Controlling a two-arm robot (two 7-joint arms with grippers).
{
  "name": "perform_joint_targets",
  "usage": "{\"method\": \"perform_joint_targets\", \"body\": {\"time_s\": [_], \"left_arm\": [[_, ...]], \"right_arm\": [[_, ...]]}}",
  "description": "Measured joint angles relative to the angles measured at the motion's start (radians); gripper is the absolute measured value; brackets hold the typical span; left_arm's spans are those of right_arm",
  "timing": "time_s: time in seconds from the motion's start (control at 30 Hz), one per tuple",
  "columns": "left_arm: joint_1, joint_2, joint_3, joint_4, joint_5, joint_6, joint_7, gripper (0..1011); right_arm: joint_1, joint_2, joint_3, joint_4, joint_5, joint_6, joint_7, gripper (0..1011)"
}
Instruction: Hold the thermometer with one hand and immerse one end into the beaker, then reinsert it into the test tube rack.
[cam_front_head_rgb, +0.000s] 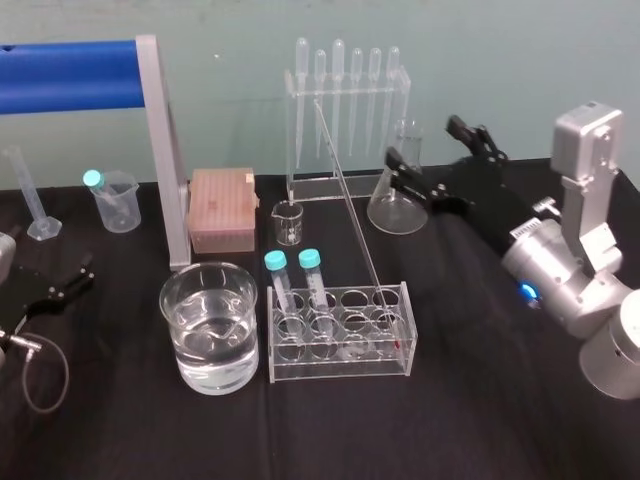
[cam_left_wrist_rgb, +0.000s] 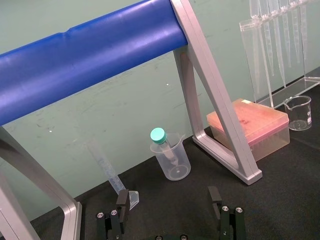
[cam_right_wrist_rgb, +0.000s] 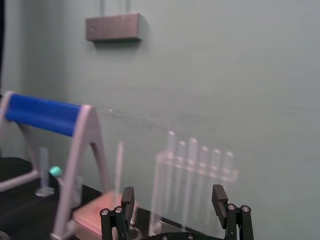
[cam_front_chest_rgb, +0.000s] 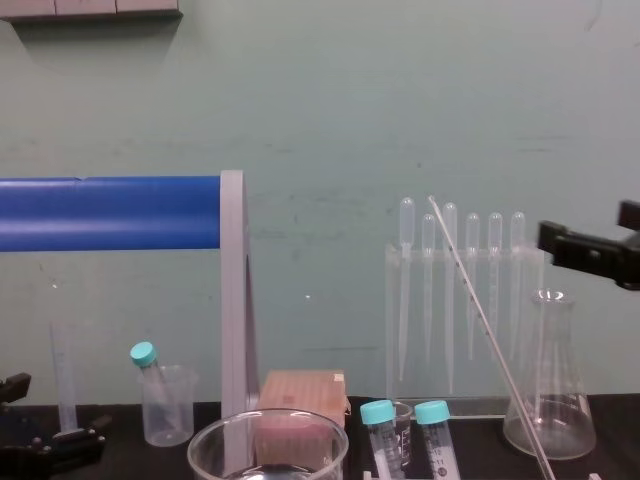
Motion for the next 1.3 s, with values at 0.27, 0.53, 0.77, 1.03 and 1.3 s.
{"method": "perform_joint_targets", "body": {"time_s": [0.27,0.53,0.77,1.03,1.3], "left_arm": [[0.0,0.0,0.0,0.0,0.0,0.0,0.0,1008],[0.0,0.0,0.0,0.0,0.0,0.0,0.0,1008],[0.0,0.0,0.0,0.0,0.0,0.0,0.0,1008],[0.0,0.0,0.0,0.0,0.0,0.0,0.0,1008],[0.0,0.0,0.0,0.0,0.0,0.0,0.0,1008]], "right_arm": [[0.055,-0.052,-0.03,0.015,-0.006,0.008,0.062,1003],[0.113,-0.112,-0.06,0.062,-0.004,0.095,0.1,1003],[0.143,-0.151,-0.07,0.091,-0.014,0.16,0.105,1003],[0.16,-0.186,-0.063,0.12,-0.005,0.225,0.121,1003],[0.167,-0.215,-0.038,0.142,0.023,0.274,0.143,1003]]}}
